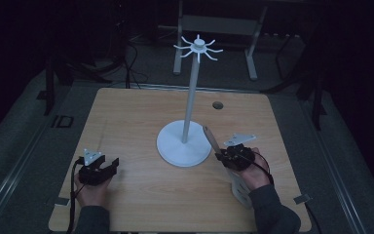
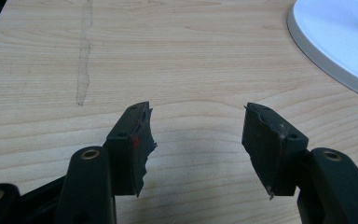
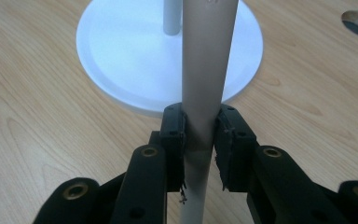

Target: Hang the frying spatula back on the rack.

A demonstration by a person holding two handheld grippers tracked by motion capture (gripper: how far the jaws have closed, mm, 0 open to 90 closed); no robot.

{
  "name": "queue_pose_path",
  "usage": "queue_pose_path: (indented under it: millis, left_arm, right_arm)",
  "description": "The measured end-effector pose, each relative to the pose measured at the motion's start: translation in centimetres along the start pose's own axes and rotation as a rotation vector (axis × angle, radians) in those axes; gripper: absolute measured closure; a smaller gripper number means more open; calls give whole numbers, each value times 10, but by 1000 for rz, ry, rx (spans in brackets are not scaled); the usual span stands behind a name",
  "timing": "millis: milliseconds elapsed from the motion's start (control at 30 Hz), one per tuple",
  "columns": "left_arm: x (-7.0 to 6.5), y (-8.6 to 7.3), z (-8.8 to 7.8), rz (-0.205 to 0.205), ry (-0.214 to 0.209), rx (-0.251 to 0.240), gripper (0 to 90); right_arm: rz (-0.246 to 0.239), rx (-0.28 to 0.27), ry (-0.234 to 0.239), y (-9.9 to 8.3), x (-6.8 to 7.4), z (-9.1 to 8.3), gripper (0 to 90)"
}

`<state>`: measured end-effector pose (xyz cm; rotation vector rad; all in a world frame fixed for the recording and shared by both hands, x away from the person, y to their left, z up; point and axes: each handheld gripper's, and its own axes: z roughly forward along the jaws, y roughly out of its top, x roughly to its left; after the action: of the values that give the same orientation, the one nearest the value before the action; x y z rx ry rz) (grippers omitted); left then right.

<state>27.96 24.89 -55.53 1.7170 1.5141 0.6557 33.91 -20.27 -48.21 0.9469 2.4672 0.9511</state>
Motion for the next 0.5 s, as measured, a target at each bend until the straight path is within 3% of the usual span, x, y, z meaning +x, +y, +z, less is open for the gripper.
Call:
queue_pose_path:
  millis: [500]
  left_arm:
    - [0, 0, 0, 2, 1, -1, 424]
  right_arm:
    - [30, -117, -19, 2, -5, -22, 742]
